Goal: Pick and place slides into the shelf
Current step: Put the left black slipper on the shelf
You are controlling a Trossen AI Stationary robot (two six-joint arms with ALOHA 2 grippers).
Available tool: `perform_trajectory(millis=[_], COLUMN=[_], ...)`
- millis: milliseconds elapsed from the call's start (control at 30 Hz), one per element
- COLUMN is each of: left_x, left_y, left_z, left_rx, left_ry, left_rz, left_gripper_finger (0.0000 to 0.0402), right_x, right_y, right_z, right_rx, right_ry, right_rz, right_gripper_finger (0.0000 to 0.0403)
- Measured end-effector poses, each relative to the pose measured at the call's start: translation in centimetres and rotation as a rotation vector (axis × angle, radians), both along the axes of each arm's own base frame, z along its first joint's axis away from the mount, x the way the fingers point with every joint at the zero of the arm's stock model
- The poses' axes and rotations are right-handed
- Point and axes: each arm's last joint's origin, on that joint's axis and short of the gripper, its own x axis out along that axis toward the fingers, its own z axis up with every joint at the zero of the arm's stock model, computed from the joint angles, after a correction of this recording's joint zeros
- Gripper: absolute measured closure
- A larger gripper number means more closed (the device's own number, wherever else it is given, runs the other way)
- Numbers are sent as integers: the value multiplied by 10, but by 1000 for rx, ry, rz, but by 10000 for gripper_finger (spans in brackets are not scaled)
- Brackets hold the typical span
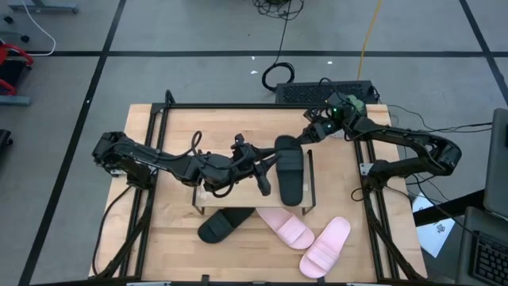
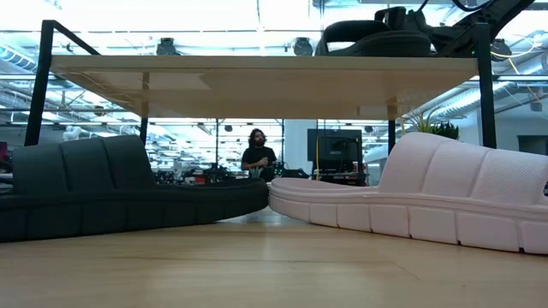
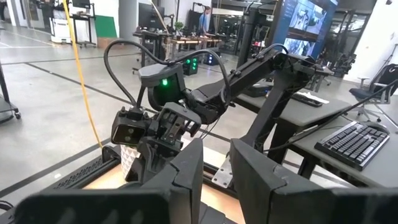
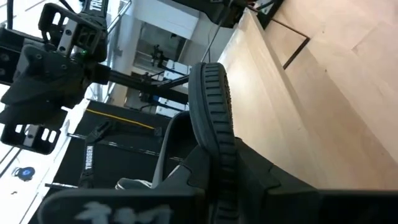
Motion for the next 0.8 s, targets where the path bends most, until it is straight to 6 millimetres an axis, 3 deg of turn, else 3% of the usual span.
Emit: perform_trajectory(millis=[800], left_x=[0], left_y=[0], left_z=[-5], left_rx=[-19], left_ry=[40], left_rz=[1], left_gripper_finger=[321], right_x=[-12], right_y=[-1], right_z=[-17], right_rx=[13], right_ry=[122], right_rz=[-2], right_gripper_finger=[372])
